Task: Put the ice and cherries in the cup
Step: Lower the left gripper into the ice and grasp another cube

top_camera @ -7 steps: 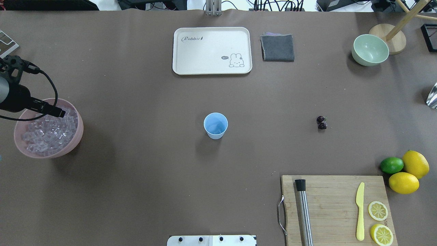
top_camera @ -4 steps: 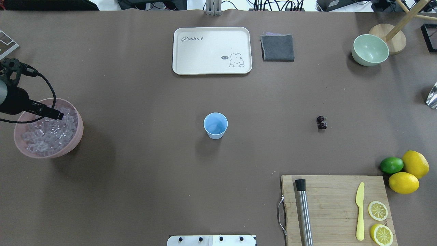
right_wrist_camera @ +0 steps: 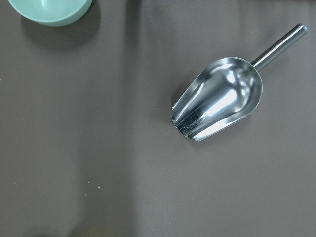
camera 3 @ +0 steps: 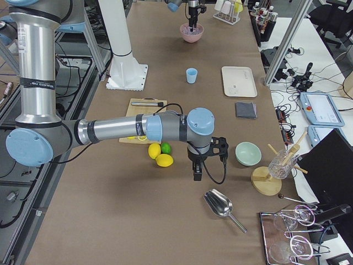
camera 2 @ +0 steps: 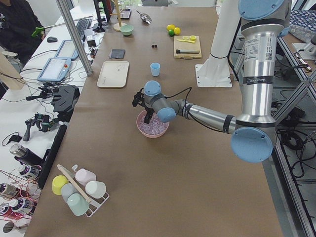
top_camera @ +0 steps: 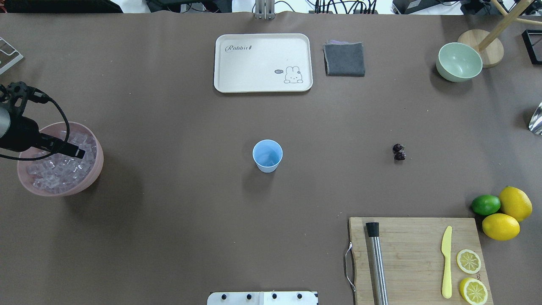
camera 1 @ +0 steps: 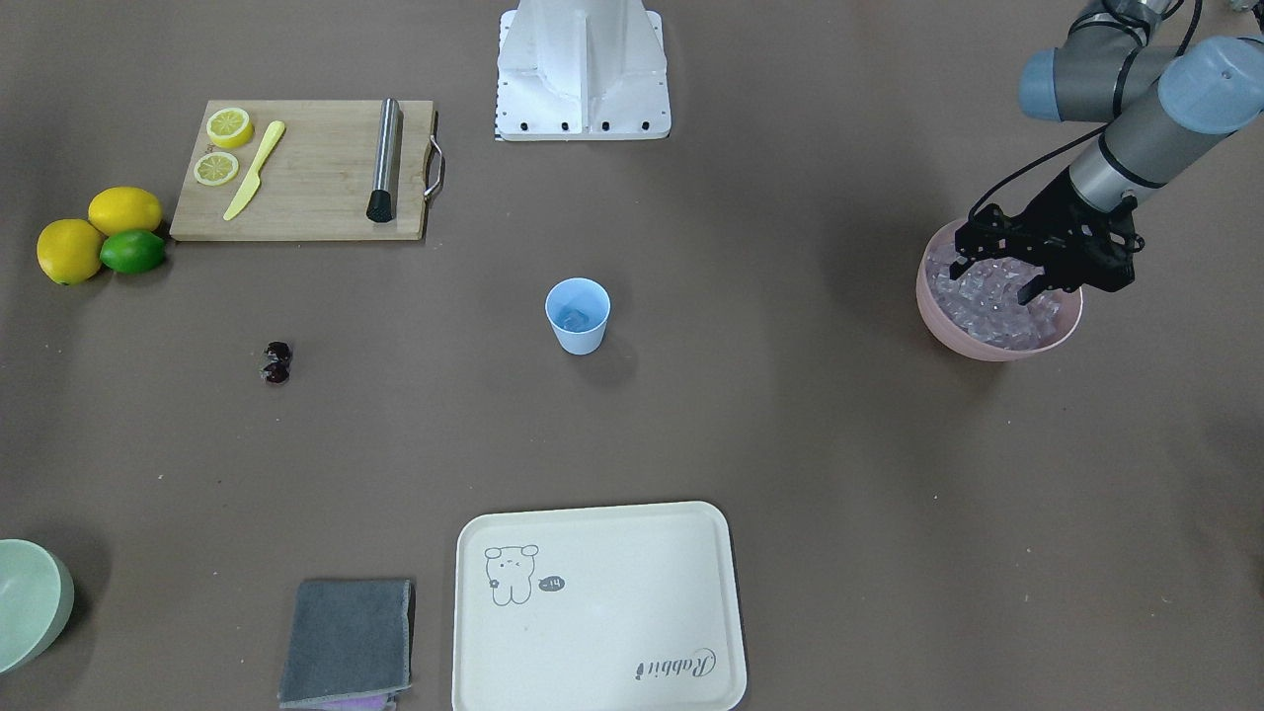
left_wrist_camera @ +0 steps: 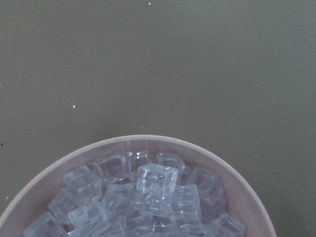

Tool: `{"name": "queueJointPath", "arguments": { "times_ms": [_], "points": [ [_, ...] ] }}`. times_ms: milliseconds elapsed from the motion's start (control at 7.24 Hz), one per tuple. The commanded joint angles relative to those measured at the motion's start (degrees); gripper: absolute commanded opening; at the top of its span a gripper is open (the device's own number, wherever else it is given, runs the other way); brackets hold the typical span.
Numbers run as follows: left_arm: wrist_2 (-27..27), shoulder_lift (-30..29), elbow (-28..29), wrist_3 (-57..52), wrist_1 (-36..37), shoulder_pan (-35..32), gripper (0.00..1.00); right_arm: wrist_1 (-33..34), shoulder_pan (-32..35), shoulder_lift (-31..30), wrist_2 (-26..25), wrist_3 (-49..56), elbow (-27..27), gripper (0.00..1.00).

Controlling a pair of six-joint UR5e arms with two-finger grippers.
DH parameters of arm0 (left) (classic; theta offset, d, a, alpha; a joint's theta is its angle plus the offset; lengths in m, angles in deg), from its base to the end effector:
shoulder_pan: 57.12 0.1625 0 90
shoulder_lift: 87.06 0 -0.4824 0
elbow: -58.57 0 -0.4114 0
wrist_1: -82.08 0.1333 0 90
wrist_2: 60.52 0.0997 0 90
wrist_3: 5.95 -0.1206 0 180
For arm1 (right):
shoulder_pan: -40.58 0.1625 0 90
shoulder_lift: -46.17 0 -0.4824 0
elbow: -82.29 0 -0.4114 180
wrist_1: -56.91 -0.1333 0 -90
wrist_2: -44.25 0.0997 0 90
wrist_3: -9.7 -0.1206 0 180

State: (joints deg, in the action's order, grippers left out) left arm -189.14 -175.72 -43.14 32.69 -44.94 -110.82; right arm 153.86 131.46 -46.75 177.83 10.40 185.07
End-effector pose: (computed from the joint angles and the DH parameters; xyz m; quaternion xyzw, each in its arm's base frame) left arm 0.2671 -0.4617 0.5611 0.1168 0.4710 0.1152 0.8667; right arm 0.0576 -0.4839 0.6560 0.0287 -0.3707 -0.0080 0.9283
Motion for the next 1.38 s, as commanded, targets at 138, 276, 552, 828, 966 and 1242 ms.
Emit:
{"name": "queueJointPath", "arguments": {
  "times_ms": [138,276,552,828,966,1242],
  "points": [
    [-0.85,0.06,2.13,0.83,-1.92,0.09,0.98,0.00,0.09,-0.16,0.01,0.00,0.13,1.00],
    [-0.85,0.15,1.87,0.91,-1.92,0.27,0.98,0.00,0.09,-0.16,-0.07,0.00,0.13,1.00],
    [-0.50,-0.20,2.12,1.00,-2.01,2.37,0.98,0.00,0.09,-0.16,-0.07,0.00,0.05,1.00],
    [-0.32,-0.38,2.92,0.83,-2.01,3.17,0.98,0.00,0.09,-0.33,-0.07,0.00,0.05,1.00],
    [-0.32,-0.38,2.92,0.83,-2.01,3.17,0.98,0.00,0.09,-0.42,-0.07,0.00,0.13,1.00],
    [-0.32,-0.55,2.83,0.83,-2.10,3.61,0.84,0.00,0.09,-0.42,-0.07,0.00,0.05,1.00]
  ]
}}
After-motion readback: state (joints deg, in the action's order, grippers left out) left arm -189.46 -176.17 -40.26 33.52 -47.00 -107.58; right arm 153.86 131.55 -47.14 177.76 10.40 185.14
